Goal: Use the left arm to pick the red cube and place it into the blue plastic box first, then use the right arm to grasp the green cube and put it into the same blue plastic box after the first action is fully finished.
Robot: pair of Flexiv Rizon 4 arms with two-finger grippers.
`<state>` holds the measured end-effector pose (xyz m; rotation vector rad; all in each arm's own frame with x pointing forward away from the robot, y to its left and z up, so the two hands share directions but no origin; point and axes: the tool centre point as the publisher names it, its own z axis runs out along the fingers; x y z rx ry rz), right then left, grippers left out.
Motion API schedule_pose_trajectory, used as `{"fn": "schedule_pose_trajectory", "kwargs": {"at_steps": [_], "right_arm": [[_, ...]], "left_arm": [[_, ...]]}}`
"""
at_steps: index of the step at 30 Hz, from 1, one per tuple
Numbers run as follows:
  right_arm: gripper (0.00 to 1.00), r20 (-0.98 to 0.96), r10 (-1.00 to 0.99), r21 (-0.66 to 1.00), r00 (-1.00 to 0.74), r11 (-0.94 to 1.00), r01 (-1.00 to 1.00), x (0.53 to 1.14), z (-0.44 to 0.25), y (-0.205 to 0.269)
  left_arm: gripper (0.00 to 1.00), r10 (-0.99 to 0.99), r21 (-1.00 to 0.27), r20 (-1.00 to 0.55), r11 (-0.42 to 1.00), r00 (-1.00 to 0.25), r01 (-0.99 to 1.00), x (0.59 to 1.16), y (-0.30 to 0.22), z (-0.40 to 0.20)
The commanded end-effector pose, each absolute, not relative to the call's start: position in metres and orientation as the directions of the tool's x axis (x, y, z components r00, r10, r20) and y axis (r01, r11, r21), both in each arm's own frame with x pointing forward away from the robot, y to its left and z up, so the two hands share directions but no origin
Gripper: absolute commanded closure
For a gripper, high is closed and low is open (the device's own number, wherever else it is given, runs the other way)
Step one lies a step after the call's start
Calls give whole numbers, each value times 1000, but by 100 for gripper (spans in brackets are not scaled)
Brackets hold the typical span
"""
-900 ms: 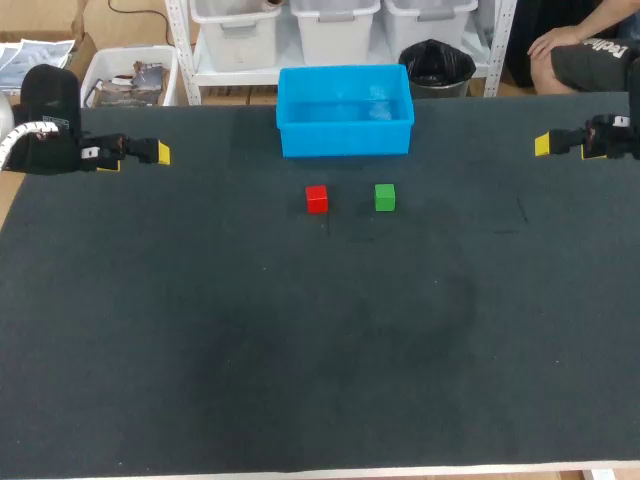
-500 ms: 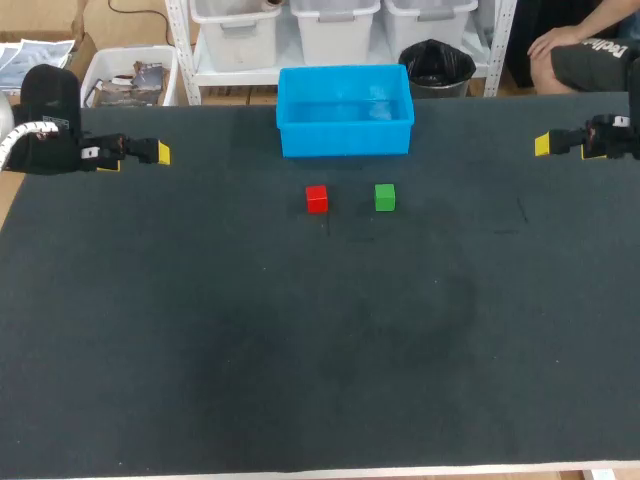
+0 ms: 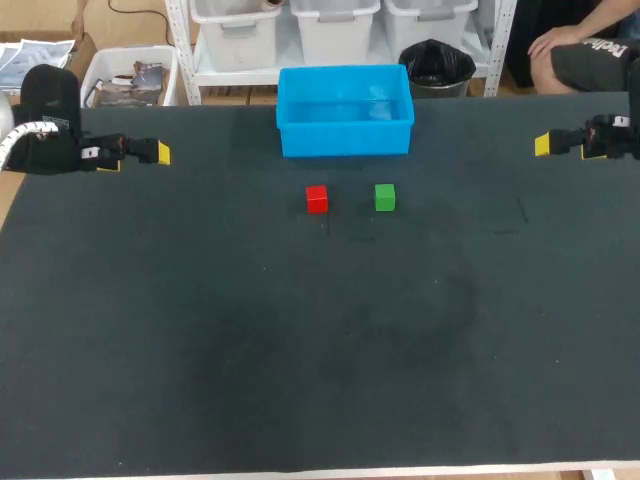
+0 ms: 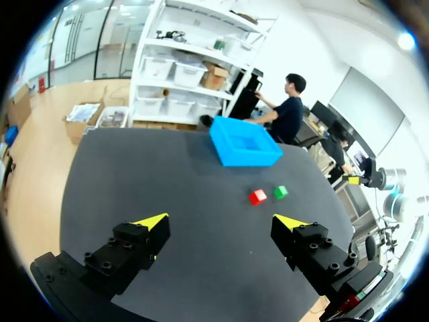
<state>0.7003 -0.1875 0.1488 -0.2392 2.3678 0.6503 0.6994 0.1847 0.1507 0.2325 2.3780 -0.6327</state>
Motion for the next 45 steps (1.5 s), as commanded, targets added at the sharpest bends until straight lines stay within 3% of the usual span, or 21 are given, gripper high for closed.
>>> {"fn": "schedule_pose_trajectory", "kwargs": {"at_steps": [1, 21, 36, 45], "right_arm": [[0, -644, -1, 389, -765, 861, -329, 700, 149, -187], [0, -644, -1, 389, -765, 861, -329, 700, 149, -187], [0, -644, -1, 389, -765, 861, -329, 700, 149, -187], [0, -644, -1, 389, -765, 861, -329, 700, 149, -187]], "left_arm": [[0, 2, -383, -641, 866, -767, 322, 700, 185, 150], [0, 15, -374, -628, 871, -778, 318, 702, 174, 153], [0, 87, -106, -577, 978, -812, 180, 711, 141, 152], [0, 80, -47, -525, 991, -847, 122, 715, 120, 158]]}}
